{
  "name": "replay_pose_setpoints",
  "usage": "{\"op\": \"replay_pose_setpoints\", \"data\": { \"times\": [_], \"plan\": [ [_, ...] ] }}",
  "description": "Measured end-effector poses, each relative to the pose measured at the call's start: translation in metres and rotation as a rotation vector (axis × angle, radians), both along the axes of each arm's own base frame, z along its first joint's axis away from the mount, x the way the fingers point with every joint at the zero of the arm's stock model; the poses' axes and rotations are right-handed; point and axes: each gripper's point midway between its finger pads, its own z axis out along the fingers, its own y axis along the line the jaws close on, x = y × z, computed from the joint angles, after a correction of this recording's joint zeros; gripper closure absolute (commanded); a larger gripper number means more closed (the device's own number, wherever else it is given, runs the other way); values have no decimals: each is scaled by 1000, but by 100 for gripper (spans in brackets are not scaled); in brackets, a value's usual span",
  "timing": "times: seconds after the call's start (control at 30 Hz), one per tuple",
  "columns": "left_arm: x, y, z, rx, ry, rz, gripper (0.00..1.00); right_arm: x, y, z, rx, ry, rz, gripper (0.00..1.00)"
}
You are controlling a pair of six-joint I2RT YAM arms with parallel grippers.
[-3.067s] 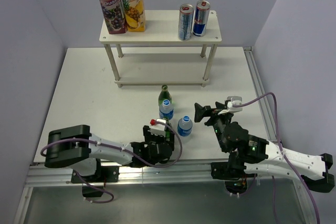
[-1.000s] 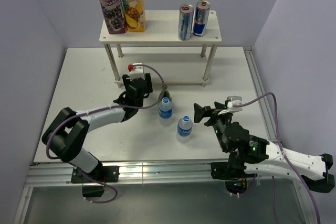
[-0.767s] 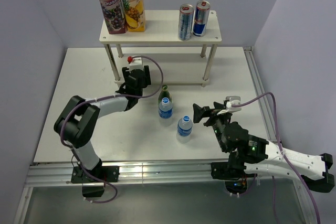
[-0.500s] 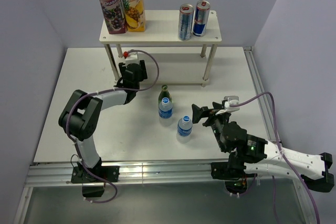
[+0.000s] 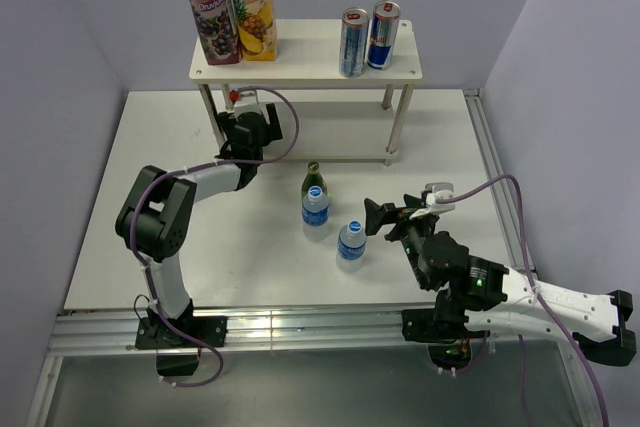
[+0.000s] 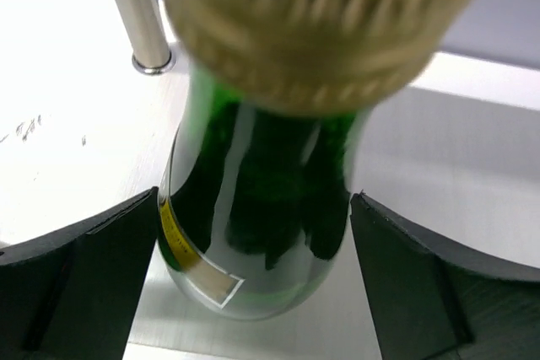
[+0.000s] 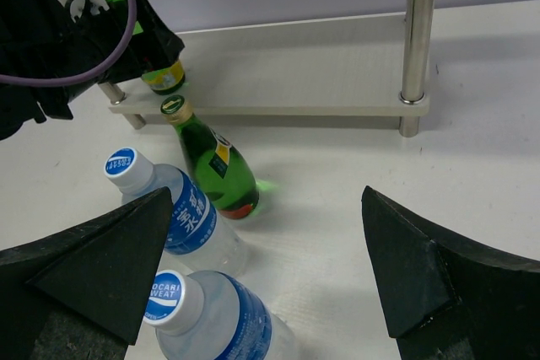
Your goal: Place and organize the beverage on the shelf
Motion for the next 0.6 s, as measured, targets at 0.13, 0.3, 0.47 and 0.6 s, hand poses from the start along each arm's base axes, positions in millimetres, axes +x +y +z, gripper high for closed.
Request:
{"op": "replay_pose_setpoints", "data": {
  "times": [0.13, 0.3, 0.47, 0.6],
  "plan": [
    [0, -1, 9, -18, -18, 0, 1, 0, 0, 0, 0, 0, 0, 0],
    [-21, -1, 28, -38, -43, -12, 1, 0, 0, 0, 1, 0, 0, 0],
    [-53, -16, 54, -49, -72, -53, 1, 0, 0, 1, 2, -1, -1, 0],
    [-91, -31, 62, -57, -68, -89, 1, 0, -1, 1, 5, -2, -1, 0]
  ]
}}
